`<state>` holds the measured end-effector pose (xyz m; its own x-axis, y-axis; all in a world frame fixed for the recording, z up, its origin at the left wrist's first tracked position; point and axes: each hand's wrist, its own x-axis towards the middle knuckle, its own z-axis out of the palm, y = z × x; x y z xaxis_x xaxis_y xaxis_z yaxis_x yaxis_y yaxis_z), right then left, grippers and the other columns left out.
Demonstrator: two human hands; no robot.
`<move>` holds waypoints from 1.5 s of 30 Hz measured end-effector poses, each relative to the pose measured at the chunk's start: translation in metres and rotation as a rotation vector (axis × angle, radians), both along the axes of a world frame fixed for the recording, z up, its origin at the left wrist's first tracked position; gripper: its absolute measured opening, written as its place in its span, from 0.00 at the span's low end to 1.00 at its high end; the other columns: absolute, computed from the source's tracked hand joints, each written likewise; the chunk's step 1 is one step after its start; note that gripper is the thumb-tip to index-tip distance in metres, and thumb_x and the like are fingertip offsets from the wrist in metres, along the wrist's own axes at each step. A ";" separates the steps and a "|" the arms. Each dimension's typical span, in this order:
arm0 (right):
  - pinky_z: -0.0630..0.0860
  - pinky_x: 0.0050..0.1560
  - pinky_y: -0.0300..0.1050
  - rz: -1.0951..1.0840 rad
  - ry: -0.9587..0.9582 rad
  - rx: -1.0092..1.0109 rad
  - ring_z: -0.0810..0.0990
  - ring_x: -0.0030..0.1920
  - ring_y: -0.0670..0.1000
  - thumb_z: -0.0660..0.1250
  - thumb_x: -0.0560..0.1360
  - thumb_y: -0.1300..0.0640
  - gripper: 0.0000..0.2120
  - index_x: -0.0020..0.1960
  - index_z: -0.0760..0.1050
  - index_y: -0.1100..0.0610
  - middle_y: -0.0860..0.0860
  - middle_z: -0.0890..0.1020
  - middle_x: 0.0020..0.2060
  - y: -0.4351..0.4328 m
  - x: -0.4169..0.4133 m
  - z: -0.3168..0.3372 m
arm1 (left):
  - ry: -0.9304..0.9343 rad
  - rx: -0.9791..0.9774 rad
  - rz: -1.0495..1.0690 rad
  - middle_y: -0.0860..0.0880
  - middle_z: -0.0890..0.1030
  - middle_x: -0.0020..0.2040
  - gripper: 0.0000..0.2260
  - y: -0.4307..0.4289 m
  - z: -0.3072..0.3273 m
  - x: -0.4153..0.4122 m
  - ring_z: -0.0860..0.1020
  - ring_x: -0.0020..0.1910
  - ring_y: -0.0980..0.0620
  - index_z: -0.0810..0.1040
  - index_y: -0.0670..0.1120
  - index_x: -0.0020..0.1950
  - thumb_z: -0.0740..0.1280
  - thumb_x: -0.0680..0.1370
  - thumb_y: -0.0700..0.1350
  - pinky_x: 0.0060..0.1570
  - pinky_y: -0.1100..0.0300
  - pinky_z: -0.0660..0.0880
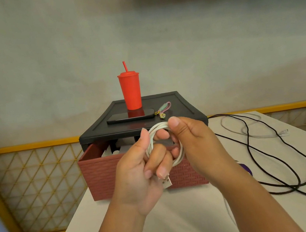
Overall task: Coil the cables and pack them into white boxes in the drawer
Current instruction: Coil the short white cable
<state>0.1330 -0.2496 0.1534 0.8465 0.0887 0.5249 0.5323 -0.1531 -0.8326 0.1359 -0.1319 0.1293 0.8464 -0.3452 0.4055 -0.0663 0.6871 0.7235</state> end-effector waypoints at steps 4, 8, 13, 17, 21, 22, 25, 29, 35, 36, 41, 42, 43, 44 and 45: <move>0.65 0.26 0.28 -0.079 -0.094 -0.023 0.70 0.23 0.39 0.57 0.79 0.55 0.18 0.30 0.66 0.51 0.40 0.71 0.22 0.004 -0.001 0.001 | 0.083 -0.148 -0.378 0.43 0.79 0.35 0.15 0.004 0.000 0.002 0.80 0.40 0.47 0.78 0.37 0.48 0.58 0.81 0.46 0.56 0.55 0.74; 0.64 0.27 0.30 -0.099 -0.154 -0.073 0.70 0.25 0.40 0.57 0.79 0.55 0.18 0.31 0.67 0.50 0.41 0.72 0.22 0.003 0.001 -0.001 | 0.135 -0.055 -0.268 0.38 0.79 0.45 0.17 0.011 -0.001 -0.003 0.79 0.43 0.45 0.73 0.36 0.52 0.49 0.84 0.44 0.62 0.55 0.66; 0.67 0.30 0.30 -0.113 -0.160 -0.058 0.71 0.29 0.40 0.58 0.79 0.56 0.16 0.33 0.71 0.49 0.39 0.74 0.25 0.011 0.002 -0.005 | 0.134 -0.053 -0.398 0.48 0.65 0.29 0.19 0.018 -0.002 0.006 0.65 0.28 0.52 0.74 0.34 0.55 0.51 0.83 0.48 0.55 0.57 0.70; 0.66 0.31 0.38 -0.041 -0.081 0.036 0.69 0.28 0.42 0.59 0.78 0.51 0.14 0.41 0.77 0.57 0.43 0.73 0.26 0.004 0.007 -0.006 | 0.147 -0.125 -0.267 0.51 0.62 0.24 0.21 0.015 0.007 0.006 0.59 0.22 0.56 0.80 0.34 0.52 0.56 0.79 0.50 0.42 0.60 0.76; 0.64 0.29 0.30 0.000 -0.032 -0.189 0.69 0.24 0.41 0.57 0.80 0.58 0.12 0.45 0.78 0.57 0.44 0.72 0.23 -0.003 0.010 -0.007 | 0.141 -0.200 0.034 0.54 0.60 0.20 0.20 0.016 0.010 0.003 0.60 0.16 0.59 0.84 0.38 0.43 0.55 0.74 0.48 0.30 0.64 0.75; 0.64 0.30 0.31 -0.004 -0.022 -0.280 0.69 0.25 0.41 0.57 0.80 0.58 0.12 0.46 0.78 0.56 0.44 0.73 0.23 -0.002 0.011 -0.009 | 0.149 -0.220 0.055 0.54 0.60 0.20 0.20 0.018 0.011 0.004 0.60 0.16 0.58 0.84 0.38 0.43 0.55 0.74 0.48 0.30 0.65 0.75; 0.66 0.31 0.36 -0.014 0.035 -0.502 0.70 0.25 0.41 0.57 0.80 0.56 0.13 0.44 0.78 0.54 0.45 0.73 0.23 0.001 0.011 -0.014 | 0.131 -0.268 0.126 0.53 0.61 0.22 0.19 0.025 0.014 0.008 0.61 0.18 0.58 0.83 0.38 0.46 0.56 0.73 0.45 0.33 0.66 0.76; 0.64 0.33 0.43 0.051 0.075 -0.699 0.67 0.30 0.47 0.58 0.79 0.57 0.14 0.35 0.70 0.56 0.47 0.69 0.27 0.006 0.005 -0.013 | 0.035 -0.238 0.237 0.53 0.66 0.26 0.17 0.027 0.014 0.011 0.64 0.22 0.57 0.77 0.35 0.56 0.55 0.75 0.43 0.41 0.64 0.75; 0.62 0.35 0.43 0.233 0.135 -0.804 0.66 0.31 0.48 0.59 0.79 0.57 0.13 0.37 0.69 0.61 0.49 0.68 0.29 0.007 -0.003 -0.008 | -0.175 0.118 0.614 0.54 0.73 0.28 0.13 0.019 0.003 0.018 0.70 0.30 0.56 0.77 0.53 0.57 0.56 0.79 0.43 0.43 0.62 0.71; 0.62 0.35 0.43 0.240 0.137 -0.794 0.66 0.31 0.47 0.59 0.79 0.57 0.12 0.38 0.70 0.60 0.49 0.68 0.29 0.007 -0.004 -0.006 | -0.227 0.240 0.689 0.55 0.74 0.29 0.13 0.020 0.000 0.020 0.71 0.32 0.56 0.79 0.59 0.50 0.57 0.79 0.45 0.46 0.60 0.71; 0.72 0.37 0.47 0.077 0.043 -0.617 0.74 0.34 0.52 0.63 0.77 0.54 0.10 0.39 0.76 0.58 0.53 0.77 0.32 -0.004 -0.007 0.003 | -0.415 0.609 0.704 0.59 0.76 0.33 0.15 0.014 -0.007 0.017 0.73 0.36 0.66 0.76 0.65 0.43 0.57 0.80 0.46 0.43 0.74 0.69; 0.72 0.36 0.46 0.052 0.041 -0.577 0.73 0.32 0.50 0.64 0.76 0.54 0.10 0.39 0.77 0.57 0.51 0.77 0.31 -0.008 -0.008 0.005 | -0.419 0.635 0.673 0.62 0.76 0.35 0.15 0.013 -0.008 0.016 0.73 0.37 0.69 0.75 0.63 0.45 0.58 0.81 0.43 0.43 0.75 0.69; 0.72 0.36 0.44 0.040 0.039 -0.550 0.73 0.32 0.48 0.65 0.75 0.54 0.09 0.39 0.78 0.57 0.49 0.77 0.30 -0.011 -0.009 0.006 | -0.420 0.646 0.640 0.64 0.76 0.36 0.13 0.011 -0.009 0.015 0.72 0.38 0.72 0.73 0.60 0.46 0.58 0.81 0.41 0.42 0.76 0.69; 0.73 0.38 0.45 0.041 0.037 -0.532 0.75 0.32 0.49 0.66 0.75 0.54 0.09 0.38 0.78 0.57 0.49 0.80 0.31 -0.013 -0.010 0.008 | -0.415 0.646 0.599 0.63 0.76 0.36 0.11 0.009 -0.010 0.014 0.73 0.37 0.71 0.73 0.59 0.47 0.57 0.80 0.43 0.42 0.76 0.70; 0.75 0.41 0.45 0.057 0.035 -0.505 0.78 0.34 0.50 0.66 0.75 0.55 0.09 0.38 0.78 0.57 0.49 0.82 0.32 -0.015 -0.012 0.010 | -0.391 0.644 0.548 0.62 0.76 0.35 0.08 0.008 -0.009 0.011 0.73 0.35 0.69 0.74 0.58 0.50 0.57 0.78 0.47 0.40 0.74 0.71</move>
<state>0.1210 -0.2645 0.1635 0.8492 0.3708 0.3759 0.5247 -0.5122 -0.6800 0.1474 -0.1241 0.1206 0.8011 -0.1952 0.5658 -0.5827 -0.0383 0.8118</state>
